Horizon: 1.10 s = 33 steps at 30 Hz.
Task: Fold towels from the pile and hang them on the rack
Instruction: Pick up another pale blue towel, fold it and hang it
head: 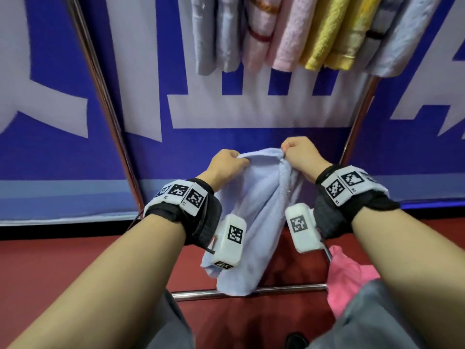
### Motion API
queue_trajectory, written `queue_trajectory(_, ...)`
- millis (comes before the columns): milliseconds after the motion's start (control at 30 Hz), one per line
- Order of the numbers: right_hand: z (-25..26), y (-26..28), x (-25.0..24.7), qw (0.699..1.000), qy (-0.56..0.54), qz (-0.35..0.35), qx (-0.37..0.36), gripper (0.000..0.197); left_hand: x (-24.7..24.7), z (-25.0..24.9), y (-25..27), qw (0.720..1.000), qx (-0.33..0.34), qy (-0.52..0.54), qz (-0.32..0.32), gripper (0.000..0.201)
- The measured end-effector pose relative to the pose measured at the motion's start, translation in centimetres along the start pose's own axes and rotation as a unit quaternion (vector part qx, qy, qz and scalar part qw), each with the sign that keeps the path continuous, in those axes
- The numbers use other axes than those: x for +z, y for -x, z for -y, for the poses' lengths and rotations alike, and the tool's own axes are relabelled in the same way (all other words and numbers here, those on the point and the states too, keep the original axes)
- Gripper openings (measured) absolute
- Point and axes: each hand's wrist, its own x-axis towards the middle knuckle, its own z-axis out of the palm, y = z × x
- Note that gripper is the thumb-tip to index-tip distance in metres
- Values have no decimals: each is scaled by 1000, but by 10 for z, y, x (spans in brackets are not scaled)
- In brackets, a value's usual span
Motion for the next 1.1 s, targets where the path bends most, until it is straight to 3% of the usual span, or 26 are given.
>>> queue_trajectory(167,-1,1,15,999,-23,5,29,26,-9,11,-3,999,33,-24,-16,22)
queue_trajectory(333,14,25,30,988,-26,152,-12,4,-23,17,-1,997,62,-9,-41,14)
queue_trajectory(467,15,30,39,980,30,193,-35,22,-22,13,5,996,72,-44,-10,21)
queue_trajectory(633,14,33,48,983,64,160,-58,28,-15,7,3,996,67,-31,-54,23)
queue_trajectory(833,11,28,52,985,128,109,-49,19,-8,3,3,995,60,-19,-80,22)
queue_trajectory(900,12,25,46,989,126,66,-37,21,-9,5,1,995,64,-26,-75,25)
queue_trajectory(1000,11,18,30,992,108,-48,-48,24,-14,9,-1,994,63,-70,-58,14)
queue_trajectory(1100,12,15,19,989,74,-115,-60,24,-13,11,0,982,25,-187,-13,20)
